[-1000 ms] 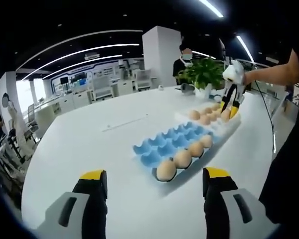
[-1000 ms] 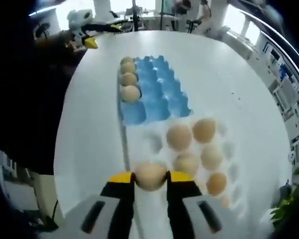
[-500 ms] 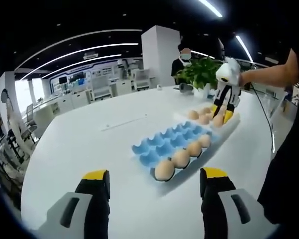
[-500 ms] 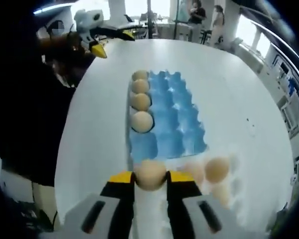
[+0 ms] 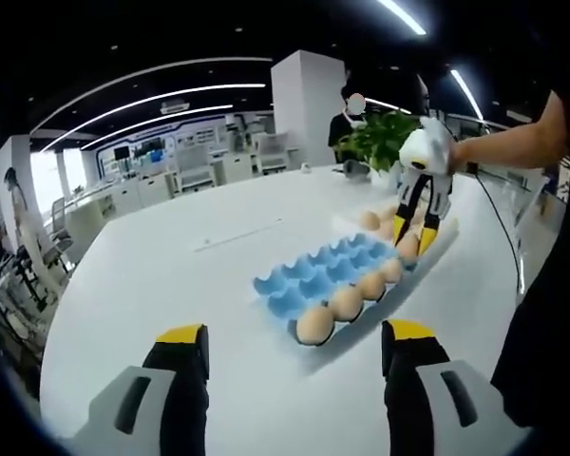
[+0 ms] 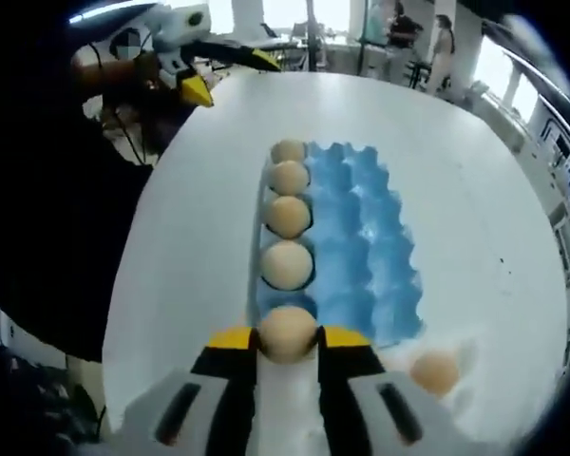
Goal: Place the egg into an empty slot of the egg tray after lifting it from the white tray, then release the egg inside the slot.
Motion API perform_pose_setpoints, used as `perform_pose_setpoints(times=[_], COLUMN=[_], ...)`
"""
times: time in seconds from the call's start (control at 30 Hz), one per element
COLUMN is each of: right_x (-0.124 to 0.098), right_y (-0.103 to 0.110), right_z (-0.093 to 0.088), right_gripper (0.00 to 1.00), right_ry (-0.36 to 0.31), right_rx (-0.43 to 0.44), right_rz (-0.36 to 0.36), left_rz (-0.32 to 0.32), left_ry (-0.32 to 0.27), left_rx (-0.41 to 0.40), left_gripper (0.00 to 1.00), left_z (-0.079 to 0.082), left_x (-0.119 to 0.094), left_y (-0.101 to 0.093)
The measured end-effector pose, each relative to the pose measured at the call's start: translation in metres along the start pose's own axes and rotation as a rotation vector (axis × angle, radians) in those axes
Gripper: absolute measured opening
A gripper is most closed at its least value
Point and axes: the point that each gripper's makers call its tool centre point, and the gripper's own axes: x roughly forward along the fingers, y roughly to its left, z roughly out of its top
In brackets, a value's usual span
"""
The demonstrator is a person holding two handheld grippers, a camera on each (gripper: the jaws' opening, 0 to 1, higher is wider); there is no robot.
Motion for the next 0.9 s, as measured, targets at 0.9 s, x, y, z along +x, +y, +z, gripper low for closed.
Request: perform_pose_setpoints(times=[0.9], right_x=[0.021], right_y=[0.000], right_z=[-0.005], right_gripper=[0.25], right_ry=[0.054], right_rx=[-0.007], right_rz=[0.053], left_rz=[0.001], left_ry=[0.011], left_rx=[-0.013], left_gripper=[0.73], left_z=[-0.005], left_x=[0.000], left_y=[0.001])
